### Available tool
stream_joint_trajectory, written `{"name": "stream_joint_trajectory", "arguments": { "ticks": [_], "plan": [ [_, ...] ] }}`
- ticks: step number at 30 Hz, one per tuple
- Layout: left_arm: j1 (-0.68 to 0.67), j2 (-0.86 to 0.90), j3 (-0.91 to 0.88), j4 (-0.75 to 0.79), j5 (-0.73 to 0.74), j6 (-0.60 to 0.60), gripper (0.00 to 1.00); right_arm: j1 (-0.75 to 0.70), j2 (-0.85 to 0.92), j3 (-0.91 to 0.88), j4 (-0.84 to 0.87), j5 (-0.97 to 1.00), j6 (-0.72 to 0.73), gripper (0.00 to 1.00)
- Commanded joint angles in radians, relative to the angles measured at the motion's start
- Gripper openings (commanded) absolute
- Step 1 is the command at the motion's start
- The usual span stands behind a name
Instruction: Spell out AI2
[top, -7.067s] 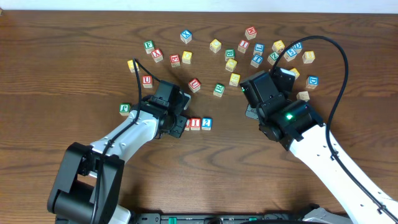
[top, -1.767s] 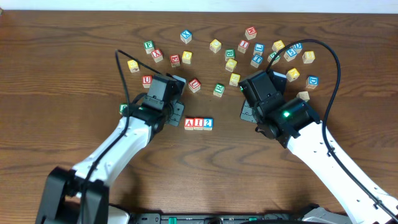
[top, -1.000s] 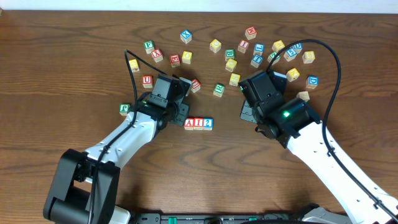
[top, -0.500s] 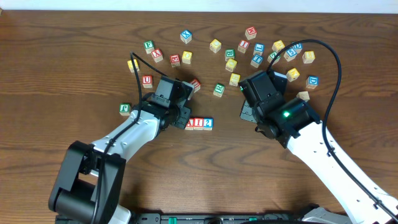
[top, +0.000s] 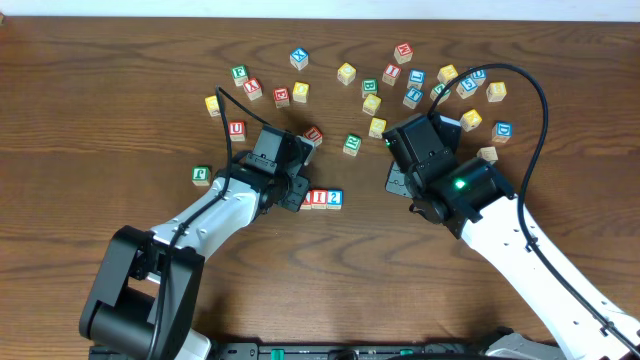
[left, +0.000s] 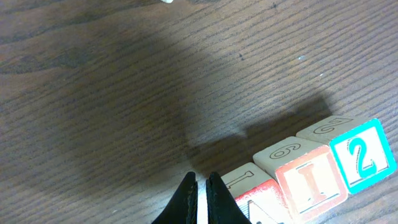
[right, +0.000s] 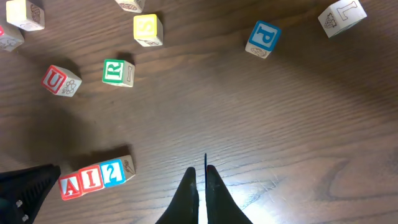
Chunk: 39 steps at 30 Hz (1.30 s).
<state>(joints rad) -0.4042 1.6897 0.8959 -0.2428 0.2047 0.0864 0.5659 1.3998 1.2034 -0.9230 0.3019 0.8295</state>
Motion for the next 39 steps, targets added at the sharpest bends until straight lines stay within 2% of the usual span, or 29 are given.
{"name": "stream_joint_trajectory", "arguments": {
  "ticks": [1, 19, 39],
  "plan": [
    [-0.002, 0.009, -0.002, -0.01, 0.005, 0.014, 0.07, 0.006, -0.008, 0.011, 0.0, 0.006, 0.012, 0.01],
    [-0.002, 0.009, -0.002, -0.016, 0.004, 0.014, 0.07, 0.006, -0.008, 0.011, 0.0, 0.005, 0.012, 0.01],
    [-0.002, 0.009, 0.021, 0.075, -0.033, 0.018, 0.08, 0.018, -0.008, 0.011, 0.011, 0.005, 0.012, 0.01]
  ]
}}
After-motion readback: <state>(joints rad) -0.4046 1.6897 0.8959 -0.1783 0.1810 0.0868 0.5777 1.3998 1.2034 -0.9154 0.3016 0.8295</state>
